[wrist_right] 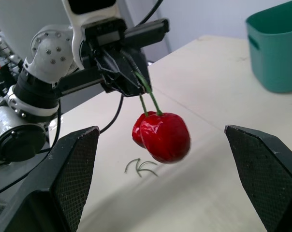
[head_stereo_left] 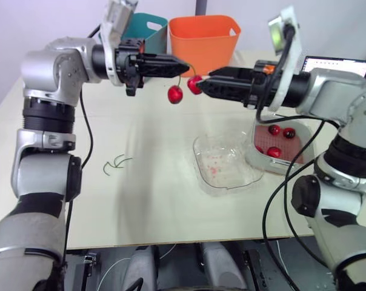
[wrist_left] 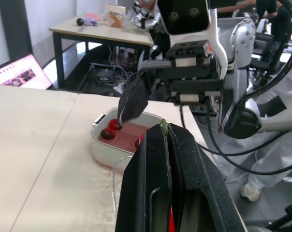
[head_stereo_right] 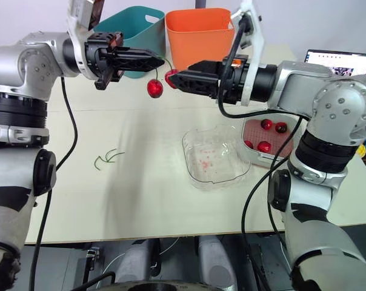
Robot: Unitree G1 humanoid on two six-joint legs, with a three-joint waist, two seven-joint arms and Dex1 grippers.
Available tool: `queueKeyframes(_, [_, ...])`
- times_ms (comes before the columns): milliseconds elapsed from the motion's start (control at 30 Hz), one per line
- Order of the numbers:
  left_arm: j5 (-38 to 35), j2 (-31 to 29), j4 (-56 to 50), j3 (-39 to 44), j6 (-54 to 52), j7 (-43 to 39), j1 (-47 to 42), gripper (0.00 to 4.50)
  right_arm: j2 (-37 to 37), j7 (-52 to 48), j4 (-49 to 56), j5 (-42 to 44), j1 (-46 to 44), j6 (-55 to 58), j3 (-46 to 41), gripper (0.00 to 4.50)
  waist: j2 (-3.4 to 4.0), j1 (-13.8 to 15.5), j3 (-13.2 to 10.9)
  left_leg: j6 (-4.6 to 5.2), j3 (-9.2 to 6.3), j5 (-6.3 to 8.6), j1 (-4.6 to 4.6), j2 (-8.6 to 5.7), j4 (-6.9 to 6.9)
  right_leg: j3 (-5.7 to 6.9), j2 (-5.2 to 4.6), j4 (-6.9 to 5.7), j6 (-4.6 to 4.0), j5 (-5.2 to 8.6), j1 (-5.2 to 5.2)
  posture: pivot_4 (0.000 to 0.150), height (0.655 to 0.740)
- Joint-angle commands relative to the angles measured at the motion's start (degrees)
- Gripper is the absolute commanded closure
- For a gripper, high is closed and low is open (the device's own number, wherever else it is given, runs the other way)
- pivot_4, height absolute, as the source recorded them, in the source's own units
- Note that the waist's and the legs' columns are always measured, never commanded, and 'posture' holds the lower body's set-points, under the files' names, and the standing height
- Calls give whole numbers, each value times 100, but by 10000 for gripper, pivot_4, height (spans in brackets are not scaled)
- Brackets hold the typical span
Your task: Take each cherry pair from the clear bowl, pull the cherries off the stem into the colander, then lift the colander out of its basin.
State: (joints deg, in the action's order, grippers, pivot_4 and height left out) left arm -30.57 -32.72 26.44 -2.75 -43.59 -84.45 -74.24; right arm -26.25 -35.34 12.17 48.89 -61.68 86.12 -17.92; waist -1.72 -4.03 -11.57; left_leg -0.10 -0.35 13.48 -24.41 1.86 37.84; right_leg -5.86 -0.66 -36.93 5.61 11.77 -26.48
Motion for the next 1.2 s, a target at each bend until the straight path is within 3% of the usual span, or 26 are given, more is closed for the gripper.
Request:
queueKeyframes(33, [-103,8,-312,35,-98,-40,-32,45000,41,30,121,171,-22,-191,104,200,0,1,0,0,0,0,0,0,0,0,0,0,0,0,0,1500,7400])
queueKeyframes(367, [-146,67,-538,79,-248,-9,81,45000,184,195,-10,219,40,-473,379,200,0,-1,0,0,0,0,0,0,0,0,0,0,0,0,0,1500,7400])
queueKeyframes(467, [-138,78,-522,85,-234,9,88,45000,192,245,-2,254,70,-500,397,6796,0,1,0,0,-1,0,0,0,0,0,0,0,1,0,0,1500,7400])
queueKeyframes(700, [-117,77,-439,100,-178,21,70,45000,148,359,57,377,136,-467,397,31515,0,2,0,0,-1,0,0,0,0,0,0,0,1,0,0,1500,7400])
queueKeyframes(767, [-101,74,-386,111,-139,24,50,45000,130,390,53,418,156,-442,381,36699,0,1,0,0,-1,0,0,0,0,0,0,0,0,0,0,1500,7400])
queueKeyframes(1200, [-79,108,-49,212,60,148,-131,45000,-219,341,428,738,685,-297,645,37761,0,4,0,0,-1,0,0,0,0,0,0,1,1,0,1,1500,7400])
